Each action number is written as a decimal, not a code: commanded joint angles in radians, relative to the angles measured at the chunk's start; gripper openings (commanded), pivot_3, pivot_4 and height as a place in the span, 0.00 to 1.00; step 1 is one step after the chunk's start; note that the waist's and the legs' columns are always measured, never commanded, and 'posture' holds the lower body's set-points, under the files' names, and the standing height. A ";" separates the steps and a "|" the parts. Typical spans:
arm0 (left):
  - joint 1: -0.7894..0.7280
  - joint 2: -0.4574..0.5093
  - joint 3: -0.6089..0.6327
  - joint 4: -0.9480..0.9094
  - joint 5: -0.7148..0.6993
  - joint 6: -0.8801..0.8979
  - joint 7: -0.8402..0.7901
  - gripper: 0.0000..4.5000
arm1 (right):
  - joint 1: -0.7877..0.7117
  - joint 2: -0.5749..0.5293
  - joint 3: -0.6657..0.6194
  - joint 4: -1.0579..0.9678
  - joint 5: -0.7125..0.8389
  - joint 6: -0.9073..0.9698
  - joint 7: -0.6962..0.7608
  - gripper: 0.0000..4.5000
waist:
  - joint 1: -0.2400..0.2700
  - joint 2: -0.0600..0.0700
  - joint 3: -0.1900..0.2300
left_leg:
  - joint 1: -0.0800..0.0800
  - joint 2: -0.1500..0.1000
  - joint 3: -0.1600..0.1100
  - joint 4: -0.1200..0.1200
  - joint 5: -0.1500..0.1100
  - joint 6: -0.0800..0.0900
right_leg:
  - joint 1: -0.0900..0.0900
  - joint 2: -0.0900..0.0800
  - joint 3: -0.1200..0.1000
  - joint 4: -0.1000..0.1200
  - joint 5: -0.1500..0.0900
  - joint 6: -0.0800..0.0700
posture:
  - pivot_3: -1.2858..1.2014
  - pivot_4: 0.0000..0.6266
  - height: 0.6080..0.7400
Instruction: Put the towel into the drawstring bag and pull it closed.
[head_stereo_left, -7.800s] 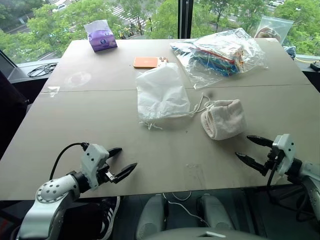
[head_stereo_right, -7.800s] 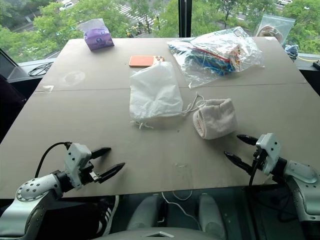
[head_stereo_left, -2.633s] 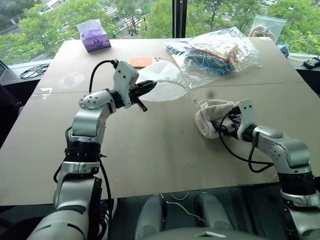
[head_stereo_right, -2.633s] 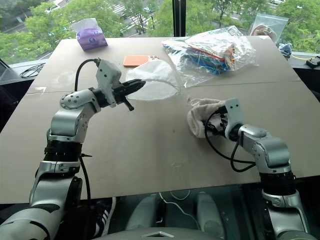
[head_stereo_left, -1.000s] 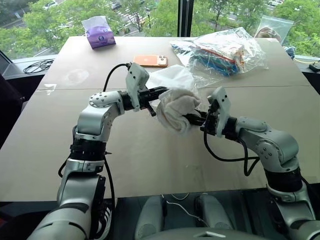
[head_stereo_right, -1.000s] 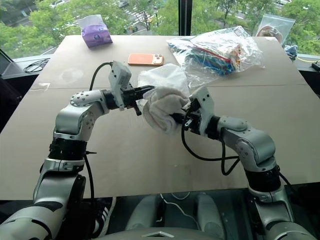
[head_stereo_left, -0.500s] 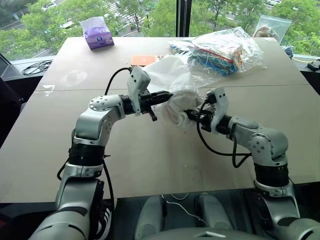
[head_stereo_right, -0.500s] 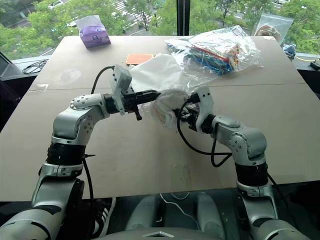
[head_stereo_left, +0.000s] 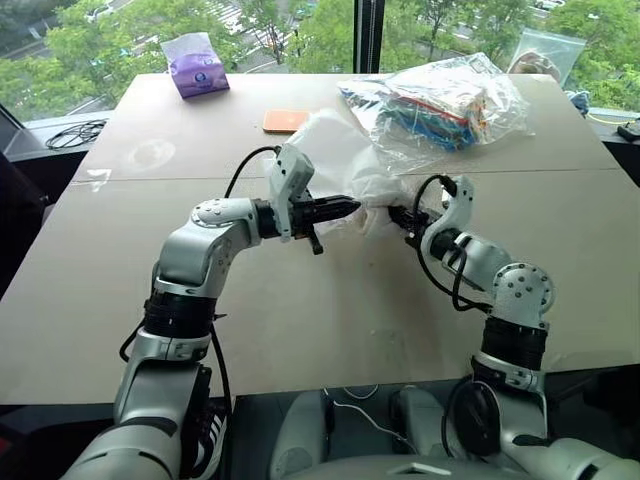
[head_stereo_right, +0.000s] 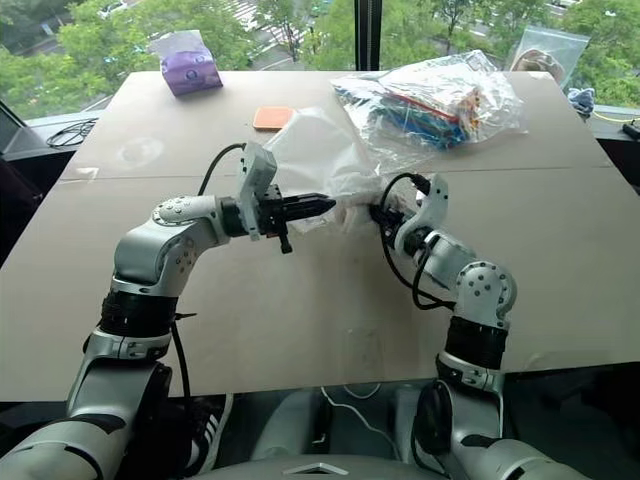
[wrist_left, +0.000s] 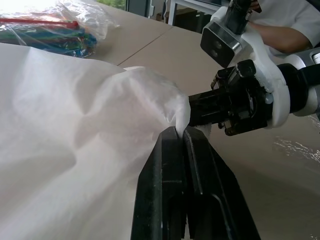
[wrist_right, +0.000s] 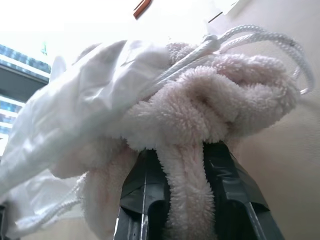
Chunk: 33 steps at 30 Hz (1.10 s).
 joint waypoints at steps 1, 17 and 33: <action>-0.005 -0.003 0.020 -0.047 -0.032 0.007 0.004 0.00 | -0.036 0.258 -0.024 0.004 0.191 -0.095 -0.101 0.04 | -0.005 0.002 0.001 | 0.000 0.000 0.000 0.000 0.000 0.000 | 0.000 0.000 0.000 0.000 0.000 0.000 | 0.52 0.24 1.00; -0.073 -0.065 0.015 0.029 -0.056 0.002 0.009 0.00 | 0.048 -0.457 0.865 -0.139 -0.509 -0.597 0.378 0.04 | -0.015 0.003 0.003 | -0.002 -0.003 0.002 0.000 0.000 0.000 | -0.003 0.000 0.002 -0.001 0.000 0.001 | 0.52 0.24 1.00; -0.045 -0.044 -0.009 -0.003 -0.106 0.024 -0.118 0.00 | 0.100 -0.336 0.782 0.078 -0.817 -1.024 0.462 0.04 | -0.020 0.003 0.003 | -0.002 -0.001 0.004 0.000 0.000 0.000 | -0.006 0.002 0.006 0.002 0.000 0.000 | 0.52 0.24 1.00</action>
